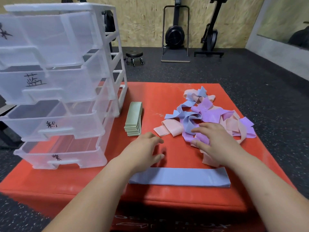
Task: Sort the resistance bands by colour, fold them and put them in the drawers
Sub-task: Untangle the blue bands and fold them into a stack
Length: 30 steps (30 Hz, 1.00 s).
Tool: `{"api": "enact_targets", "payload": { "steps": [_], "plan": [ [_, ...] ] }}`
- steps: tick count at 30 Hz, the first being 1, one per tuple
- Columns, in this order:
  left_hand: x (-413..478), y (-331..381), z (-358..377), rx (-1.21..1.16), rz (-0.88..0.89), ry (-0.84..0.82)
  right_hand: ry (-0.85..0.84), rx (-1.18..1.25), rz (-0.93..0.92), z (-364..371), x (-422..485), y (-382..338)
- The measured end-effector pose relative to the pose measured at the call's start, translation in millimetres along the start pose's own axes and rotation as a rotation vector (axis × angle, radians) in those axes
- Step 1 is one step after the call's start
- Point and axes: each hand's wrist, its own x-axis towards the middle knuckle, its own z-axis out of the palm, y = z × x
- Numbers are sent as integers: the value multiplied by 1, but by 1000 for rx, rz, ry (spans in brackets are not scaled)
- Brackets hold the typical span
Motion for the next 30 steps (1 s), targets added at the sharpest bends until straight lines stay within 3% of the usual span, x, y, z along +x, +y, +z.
{"api": "enact_targets", "payload": {
  "steps": [6, 9, 13, 17, 21, 26, 30],
  "plan": [
    [23, -2, 11, 1, 7, -10, -114, -164, 33, 23, 26, -13],
    [30, -2, 13, -3, 7, -7, -93, -221, 34, 26, 33, -12],
    [38, 1, 13, -27, -5, 4, 68, -140, 65, 21, 38, -10],
    [40, 7, 12, -41, -25, 33, 319, 85, 244, 0, 37, -6],
    [38, 13, 9, -44, -32, 53, 603, 249, 283, -33, 26, 4],
    [34, 19, 7, -49, -45, 73, 545, 286, 403, -46, 8, 24],
    [33, 25, 5, -56, -42, 104, 635, 548, 229, -70, 0, 8]
  ]
}}
